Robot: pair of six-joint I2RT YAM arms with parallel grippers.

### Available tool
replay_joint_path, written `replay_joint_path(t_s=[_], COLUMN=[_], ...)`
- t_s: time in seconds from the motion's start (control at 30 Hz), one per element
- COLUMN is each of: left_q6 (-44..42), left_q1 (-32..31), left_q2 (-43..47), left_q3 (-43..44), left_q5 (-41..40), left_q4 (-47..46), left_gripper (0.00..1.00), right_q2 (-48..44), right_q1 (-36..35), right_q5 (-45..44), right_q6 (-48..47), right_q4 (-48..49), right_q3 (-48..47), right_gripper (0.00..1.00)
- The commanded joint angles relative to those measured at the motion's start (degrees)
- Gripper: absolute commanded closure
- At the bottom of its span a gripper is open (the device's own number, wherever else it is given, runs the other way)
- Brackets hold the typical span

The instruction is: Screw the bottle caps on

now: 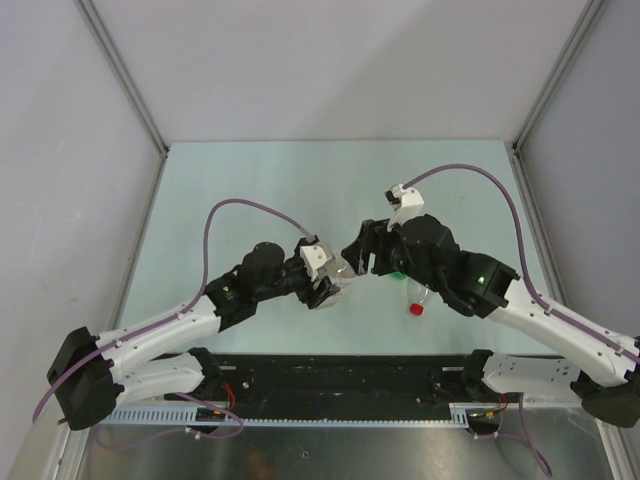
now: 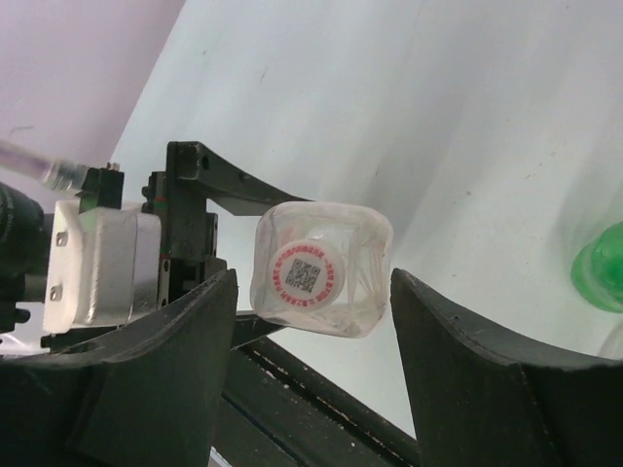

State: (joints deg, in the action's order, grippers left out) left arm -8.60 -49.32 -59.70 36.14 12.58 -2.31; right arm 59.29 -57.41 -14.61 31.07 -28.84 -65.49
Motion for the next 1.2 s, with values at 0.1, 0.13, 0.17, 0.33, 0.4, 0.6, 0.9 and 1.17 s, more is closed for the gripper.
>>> replay_joint_path(t_s=[0.1,0.13,0.17,0.33,0.4,0.6,0.9,1.17], left_q6=[-1.0,-1.0,-1.0,-0.7,-0.5,-0.3,-0.4,-0.3], left_q1=[0.1,0.2,0.2,0.2,0.2,0.2,0.2,0.2], left_q2=[-0.3,-0.3,-0.3,-0.4,-0.4,-0.4,-0.4,-0.4], left_q3=[2.9,2.8,2.8,3.0,3.1,3.1,3.0,3.3], left_q5=[-0.2,-0.2,-0.1,-0.4,-0.7,-0.4,-0.1,0.2], left_q4=[-1.6,-1.6,-1.6,-1.6,-1.5,-1.3,-1.2,-1.1], left_gripper=[1.00,1.00,1.00,1.00,1.00,1.00,1.00,1.00], right_q2=[1.6,1.9,2.1,2.9,3.2,3.4,2.6,2.7], right_q1=[2.2,2.4,2.6,3.0,2.9,2.7,2.6,2.3], right_q5=[1.8,2.2,2.7,5.5,6.3,6.0,5.4,5.5], right_q6=[2.2,2.2,2.3,2.5,2.5,1.7,1.0,0.6], right_q4=[2.6,2.7,2.9,3.0,2.8,2.5,3.5,2.4], right_q3=[-2.6,-2.6,-2.5,-2.8,-2.9,-2.9,-3.2,-3.5], right_gripper=[0.36,0.39,0.41,0.48,0.48,0.56,0.47,0.58])
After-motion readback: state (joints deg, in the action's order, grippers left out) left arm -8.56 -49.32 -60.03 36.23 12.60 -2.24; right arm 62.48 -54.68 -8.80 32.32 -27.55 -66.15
